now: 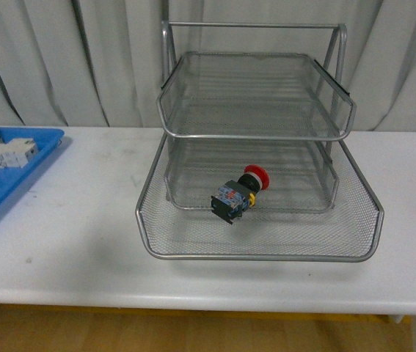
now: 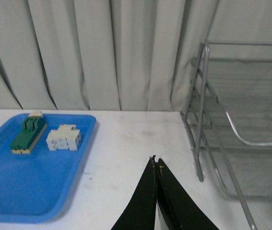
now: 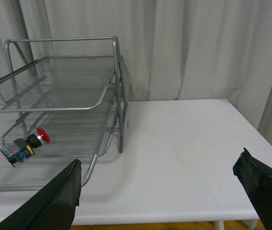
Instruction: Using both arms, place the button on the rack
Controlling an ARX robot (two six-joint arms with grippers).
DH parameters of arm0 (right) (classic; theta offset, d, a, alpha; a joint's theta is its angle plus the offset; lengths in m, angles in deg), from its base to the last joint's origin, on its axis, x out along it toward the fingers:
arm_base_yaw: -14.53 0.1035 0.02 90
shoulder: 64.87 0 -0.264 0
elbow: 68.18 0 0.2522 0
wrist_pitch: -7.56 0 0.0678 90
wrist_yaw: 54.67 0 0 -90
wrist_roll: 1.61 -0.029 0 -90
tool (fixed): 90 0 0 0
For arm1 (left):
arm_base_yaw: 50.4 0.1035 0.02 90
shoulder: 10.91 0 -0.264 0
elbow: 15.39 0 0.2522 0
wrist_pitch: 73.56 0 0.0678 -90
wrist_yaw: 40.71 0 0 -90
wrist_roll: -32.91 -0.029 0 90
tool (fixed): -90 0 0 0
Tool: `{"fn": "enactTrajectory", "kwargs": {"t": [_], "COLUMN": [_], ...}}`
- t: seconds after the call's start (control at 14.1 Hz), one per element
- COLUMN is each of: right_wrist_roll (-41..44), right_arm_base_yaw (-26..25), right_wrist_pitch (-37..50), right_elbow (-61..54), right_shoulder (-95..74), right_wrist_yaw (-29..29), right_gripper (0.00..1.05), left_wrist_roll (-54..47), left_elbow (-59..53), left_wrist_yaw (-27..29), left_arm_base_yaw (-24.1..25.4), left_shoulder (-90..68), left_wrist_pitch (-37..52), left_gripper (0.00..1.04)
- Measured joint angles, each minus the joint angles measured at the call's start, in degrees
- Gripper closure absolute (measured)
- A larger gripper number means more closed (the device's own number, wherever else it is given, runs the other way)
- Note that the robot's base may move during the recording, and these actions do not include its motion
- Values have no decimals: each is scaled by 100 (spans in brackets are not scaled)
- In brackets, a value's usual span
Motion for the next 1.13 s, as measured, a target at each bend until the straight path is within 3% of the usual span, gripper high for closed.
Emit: {"fn": "enactTrajectory", "kwargs": {"t": [0.35, 0.43, 0.5, 0.57, 1.13], "right_wrist_roll": [0, 0, 0, 0, 0], "right_arm_base_yaw": [0, 0, 0, 0, 0], "right_wrist_pitch": [0, 2, 0, 0, 0], "right_elbow": [0, 0, 0, 0, 0], "right_shoulder": [0, 0, 0, 0, 0], "right_wrist_yaw": [0, 0, 0, -2, 0], "right_gripper": [6, 6, 6, 6, 6], "left_wrist_roll": [-2, -2, 4, 0, 2], "left_elbow": [-833, -916, -986, -1191, -1349], "left_wrist_yaw": [-518, -828, -789, -855, -870], "left_arm_base_yaw": [479, 809, 890, 861, 841], "left_shoulder": [1493, 1777, 2002, 2031, 4105], "left_wrist_pitch": [-621, -782, -933, -570, -2551], "left_gripper": [103, 103, 103, 103, 103]}}
